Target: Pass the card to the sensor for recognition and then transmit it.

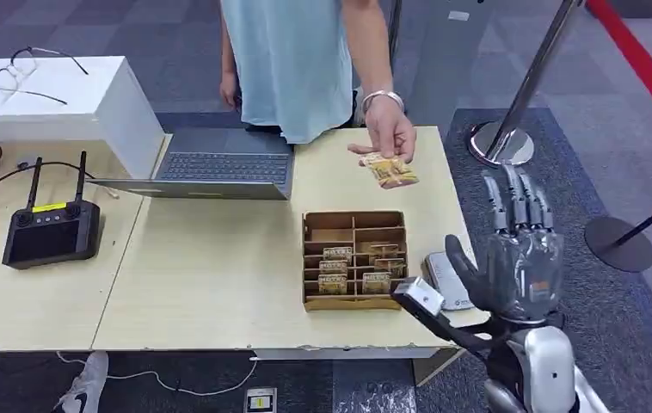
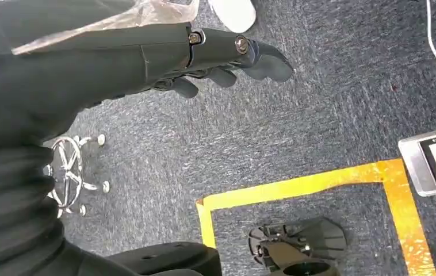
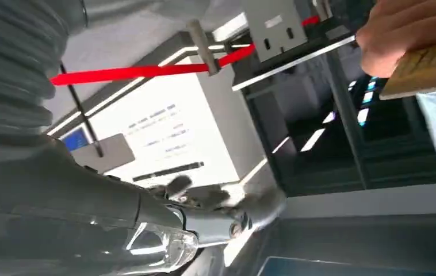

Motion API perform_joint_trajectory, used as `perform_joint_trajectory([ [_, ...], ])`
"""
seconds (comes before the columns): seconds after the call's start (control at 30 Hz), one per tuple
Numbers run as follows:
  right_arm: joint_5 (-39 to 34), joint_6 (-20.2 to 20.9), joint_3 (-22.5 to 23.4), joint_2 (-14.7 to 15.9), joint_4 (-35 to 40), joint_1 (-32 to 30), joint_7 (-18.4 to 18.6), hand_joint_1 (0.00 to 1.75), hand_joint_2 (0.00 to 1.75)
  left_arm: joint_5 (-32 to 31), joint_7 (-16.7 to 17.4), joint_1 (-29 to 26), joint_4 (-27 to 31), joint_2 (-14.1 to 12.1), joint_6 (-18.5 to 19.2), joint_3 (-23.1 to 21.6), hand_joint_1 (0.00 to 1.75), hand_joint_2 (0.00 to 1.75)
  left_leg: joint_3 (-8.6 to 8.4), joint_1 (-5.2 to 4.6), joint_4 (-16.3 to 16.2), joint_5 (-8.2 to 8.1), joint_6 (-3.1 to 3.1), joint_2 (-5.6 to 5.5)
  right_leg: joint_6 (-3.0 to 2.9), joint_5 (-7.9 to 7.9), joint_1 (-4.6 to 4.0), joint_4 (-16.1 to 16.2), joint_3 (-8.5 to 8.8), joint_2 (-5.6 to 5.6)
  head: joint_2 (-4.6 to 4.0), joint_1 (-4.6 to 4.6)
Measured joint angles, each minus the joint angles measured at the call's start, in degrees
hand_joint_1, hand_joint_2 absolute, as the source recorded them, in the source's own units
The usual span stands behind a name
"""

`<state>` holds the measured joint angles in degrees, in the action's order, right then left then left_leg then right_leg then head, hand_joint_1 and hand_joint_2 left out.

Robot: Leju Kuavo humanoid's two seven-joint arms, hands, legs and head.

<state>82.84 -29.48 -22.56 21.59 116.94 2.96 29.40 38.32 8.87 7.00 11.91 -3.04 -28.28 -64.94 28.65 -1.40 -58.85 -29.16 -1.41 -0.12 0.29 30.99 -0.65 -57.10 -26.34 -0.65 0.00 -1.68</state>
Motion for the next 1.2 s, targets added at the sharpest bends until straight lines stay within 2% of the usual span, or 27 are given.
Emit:
perform_joint_trajectory([
  [0.17, -0.30, 0.09, -1.70, 0.00, -0.74, 1.55, -0.26, 0.19, 1.75, -0.17, 0.00, 0.01, 0.00, -0.09, 0.09, -0.26, 0.00, 1.75, 0.00, -0.01, 0.00, 0.00, 0.00, 0.00, 0.00, 0.00, 0.00, 0.00, 0.00, 0.00, 0.00, -0.02],
  [0.2, -0.64, 0.09, -1.99, 0.00, -0.92, 2.00, -0.33, 0.35, 1.75, -0.20, 0.00, 0.00, 0.00, -0.09, 0.09, -0.35, 0.00, 1.75, 0.01, -0.01, 0.00, 0.00, 0.00, 0.00, 0.00, 0.00, 0.00, 0.00, 0.00, 0.00, 0.00, 0.00],
  [0.27, -1.11, 0.09, -2.73, 0.00, -1.36, 2.89, -0.44, 0.51, 1.75, -0.28, 0.00, 0.02, 0.00, -0.13, 0.09, -0.48, 0.00, 1.75, 0.00, 0.00, 0.00, 0.00, 0.00, 0.01, 0.00, 0.00, 0.00, 0.00, -0.01, 0.00, 0.00, 0.00],
  [0.3, -1.16, 0.09, -2.97, -0.02, -1.55, 3.15, -0.59, 0.72, 1.75, -0.35, 0.00, 0.02, 0.00, -0.13, 0.09, -0.48, 0.00, 1.75, 0.00, 0.00, 0.00, 0.00, 0.00, 0.00, 0.00, 0.00, 0.00, 0.00, 0.00, 0.00, 0.00, 0.00],
  [0.33, -1.27, 0.07, -3.19, -0.04, -1.73, 3.37, -0.66, 0.84, 1.75, -0.35, 0.00, 0.01, 0.00, -0.13, 0.09, -0.48, 0.00, 1.75, 0.00, 0.00, 0.00, 0.00, 0.00, -0.01, 0.00, 0.00, 0.00, 0.00, 0.00, -0.01, 0.00, 0.00],
  [0.57, -2.38, -0.44, -4.64, -0.20, -3.02, 5.45, -1.14, 0.82, 1.75, -0.68, 0.15, 0.01, 0.00, -0.46, 0.09, -0.52, 0.00, 1.75, 0.00, 0.00, 0.00, 0.00, 0.00, 0.00, 0.00, 0.00, 0.00, 0.00, 0.00, 0.00, 0.00, 0.00],
  [0.83, -2.99, -1.49, -5.86, -0.35, -4.31, 6.22, -1.29, 0.45, 1.75, -0.68, 0.61, 0.01, 0.00, -0.63, 0.09, -0.52, 0.00, 1.75, 0.01, 0.00, 0.00, 0.00, 0.00, 0.00, 0.00, 0.00, 0.00, 0.00, -0.01, 0.00, 0.00, 0.00],
  [1.2, -1.99, -2.14, -7.02, -0.85, -4.79, 7.00, -1.93, 0.44, 1.75, -0.68, 0.63, -0.01, 0.00, -1.07, 0.09, -0.52, 0.00, 1.75, 0.00, 0.00, 0.00, 0.00, 0.00, 0.00, 0.00, 0.00, 0.00, 0.00, 0.00, 0.00, 0.00, 0.00],
])
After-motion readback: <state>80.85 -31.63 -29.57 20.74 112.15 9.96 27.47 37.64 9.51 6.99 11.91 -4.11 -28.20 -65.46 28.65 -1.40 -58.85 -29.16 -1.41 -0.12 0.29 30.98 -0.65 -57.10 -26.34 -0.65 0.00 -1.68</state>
